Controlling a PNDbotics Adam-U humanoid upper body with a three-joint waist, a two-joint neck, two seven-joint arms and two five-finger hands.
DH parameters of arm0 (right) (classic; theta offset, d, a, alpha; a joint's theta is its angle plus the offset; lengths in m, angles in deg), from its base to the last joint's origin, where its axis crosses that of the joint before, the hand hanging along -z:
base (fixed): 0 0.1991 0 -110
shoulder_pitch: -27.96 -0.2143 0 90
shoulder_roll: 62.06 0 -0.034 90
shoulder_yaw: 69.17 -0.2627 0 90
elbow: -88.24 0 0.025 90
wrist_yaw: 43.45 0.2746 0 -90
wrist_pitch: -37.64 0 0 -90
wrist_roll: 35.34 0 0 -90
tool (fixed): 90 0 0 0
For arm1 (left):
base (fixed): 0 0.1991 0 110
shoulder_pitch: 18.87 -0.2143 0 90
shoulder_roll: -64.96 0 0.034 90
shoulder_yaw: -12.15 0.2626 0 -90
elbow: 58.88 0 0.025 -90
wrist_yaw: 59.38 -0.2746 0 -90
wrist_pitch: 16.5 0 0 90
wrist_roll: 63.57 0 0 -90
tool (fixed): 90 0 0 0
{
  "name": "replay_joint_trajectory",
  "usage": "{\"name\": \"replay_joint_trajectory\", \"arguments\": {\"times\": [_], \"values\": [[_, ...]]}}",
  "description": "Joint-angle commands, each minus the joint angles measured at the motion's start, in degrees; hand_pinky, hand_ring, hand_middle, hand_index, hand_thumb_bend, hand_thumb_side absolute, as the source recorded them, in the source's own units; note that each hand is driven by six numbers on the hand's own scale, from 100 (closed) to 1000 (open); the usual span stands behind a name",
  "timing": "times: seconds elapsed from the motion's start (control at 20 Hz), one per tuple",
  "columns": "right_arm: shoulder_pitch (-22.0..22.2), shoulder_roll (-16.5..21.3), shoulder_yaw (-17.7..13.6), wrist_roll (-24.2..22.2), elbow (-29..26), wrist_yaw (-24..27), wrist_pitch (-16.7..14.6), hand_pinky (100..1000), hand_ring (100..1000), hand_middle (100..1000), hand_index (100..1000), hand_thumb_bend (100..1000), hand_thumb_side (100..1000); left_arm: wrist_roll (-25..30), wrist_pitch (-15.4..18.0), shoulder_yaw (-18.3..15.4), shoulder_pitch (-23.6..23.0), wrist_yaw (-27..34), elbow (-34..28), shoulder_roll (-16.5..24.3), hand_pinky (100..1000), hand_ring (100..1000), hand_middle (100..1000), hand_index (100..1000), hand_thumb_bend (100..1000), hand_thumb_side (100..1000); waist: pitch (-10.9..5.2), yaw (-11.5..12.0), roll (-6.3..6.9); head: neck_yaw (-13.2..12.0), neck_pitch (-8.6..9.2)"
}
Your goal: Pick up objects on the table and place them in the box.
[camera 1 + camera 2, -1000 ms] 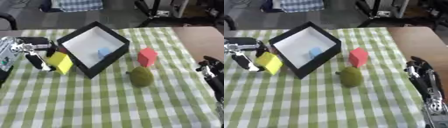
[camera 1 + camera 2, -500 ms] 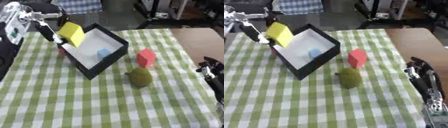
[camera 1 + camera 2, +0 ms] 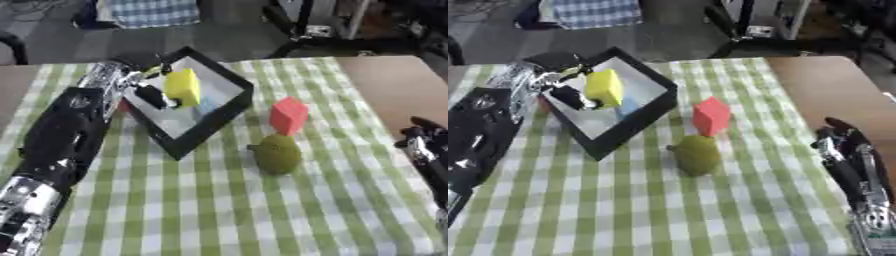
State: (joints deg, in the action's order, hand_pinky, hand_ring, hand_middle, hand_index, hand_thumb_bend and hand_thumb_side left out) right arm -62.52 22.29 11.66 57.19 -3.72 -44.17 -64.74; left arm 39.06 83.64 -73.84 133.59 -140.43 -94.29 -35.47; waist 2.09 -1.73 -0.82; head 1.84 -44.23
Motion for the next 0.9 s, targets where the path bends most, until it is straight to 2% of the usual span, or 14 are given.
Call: {"name": "replay_joint_trajectory", "arguments": {"times": [0.05,0.1,0.2,0.25,0.3,0.35,0.45,0.5,0.55,0.6,0.7,0.8,0.9], "values": [[-0.5,0.7,-0.4,0.0,-0.5,0.2,-0.1,830,573,618,807,100,525,-5.9,-2.3,-0.7,1.0,1.3,-1.9,1.9,857,816,881,1000,737,993,-0.38,0.3,-0.80,0.2,0.11],[-0.5,0.7,-0.5,0.1,-0.5,0.1,-0.1,830,573,618,807,100,524,-6.8,-2.2,-0.4,1.0,2.7,-2.3,2.7,866,826,902,1000,761,1000,-0.41,0.4,-0.78,0.3,0.11],[-0.5,1.0,-0.6,0.1,-0.6,0.0,-0.1,831,573,618,808,100,519,-7.3,-1.0,0.4,0.8,6.4,-4.2,5.0,858,814,887,1000,733,1000,-0.50,0.9,-0.70,0.5,0.11],[-0.6,1.5,-0.7,0.1,-0.6,-0.1,-0.2,831,573,619,809,100,511,-7.6,-0.2,0.7,0.5,8.9,-5.9,6.4,845,792,859,992,667,994,-0.53,1.2,-0.68,0.7,0.11],[-0.9,2.4,-0.7,0.1,-0.6,-0.5,-0.2,833,573,620,812,100,486,-7.9,0.6,1.0,-0.2,11.9,-8.2,8.0,827,763,821,978,536,974,-0.57,1.5,-0.69,0.9,0.11],[-1.6,3.9,-0.6,-0.1,-0.7,-1.3,-0.4,835,574,621,814,100,467,-8.0,1.5,1.2,-1.3,16.2,-11.2,9.8,818,747,796,970,447,947,-0.62,1.8,-0.72,1.2,0.11],[-3.5,7.6,-0.2,-0.6,-0.8,-3.2,-0.9,838,576,625,820,100,424,-7.6,2.5,1.8,-4.7,27.3,-18.2,13.6,797,709,753,952,335,917,-0.71,2.3,-0.74,1.4,0.11],[-4.5,9.3,0.2,-0.9,-0.6,-3.9,-1.1,838,576,625,820,100,424,-7.1,2.4,2.2,-6.6,33.3,-21.9,15.4,797,709,753,952,335,917,-0.73,2.4,-0.73,1.5,0.11],[-5.8,11.2,0.7,-1.3,-0.5,-4.4,-1.4,840,580,630,825,100,390,-6.5,2.0,2.4,-8.9,39.3,-25.9,17.1,785,686,729,943,289,908,-0.73,2.7,-0.78,1.8,0.11],[-7.1,13.1,1.3,-1.8,-0.2,-4.7,-1.7,842,581,633,828,100,376,-6.1,1.5,2.5,-11.3,44.9,-30.1,18.7,781,677,720,941,280,903,-0.72,2.9,-0.80,2.0,0.11],[-10.3,17.1,2.9,-3.2,0.9,-5.2,-2.3,845,588,645,838,100,332,-5.7,0.6,2.0,-16.9,54.5,-38.6,21.1,769,658,699,935,261,901,-0.71,3.5,-0.84,2.3,0.11],[-13.9,21.4,5.1,-5.4,2.9,-5.8,-3.1,849,599,659,851,100,305,-5.7,-1.1,0.8,-22.8,61.6,-45.6,22.3,759,643,684,931,244,913,-0.67,4.1,-0.90,2.7,0.11],[-17.5,25.2,7.8,-8.6,5.6,-6.6,-4.2,852,612,677,862,100,289,-5.7,-2.8,-0.5,-28.4,66.1,-50.4,22.2,753,634,674,930,233,929,-0.59,4.8,-0.99,3.6,0.11]]}}
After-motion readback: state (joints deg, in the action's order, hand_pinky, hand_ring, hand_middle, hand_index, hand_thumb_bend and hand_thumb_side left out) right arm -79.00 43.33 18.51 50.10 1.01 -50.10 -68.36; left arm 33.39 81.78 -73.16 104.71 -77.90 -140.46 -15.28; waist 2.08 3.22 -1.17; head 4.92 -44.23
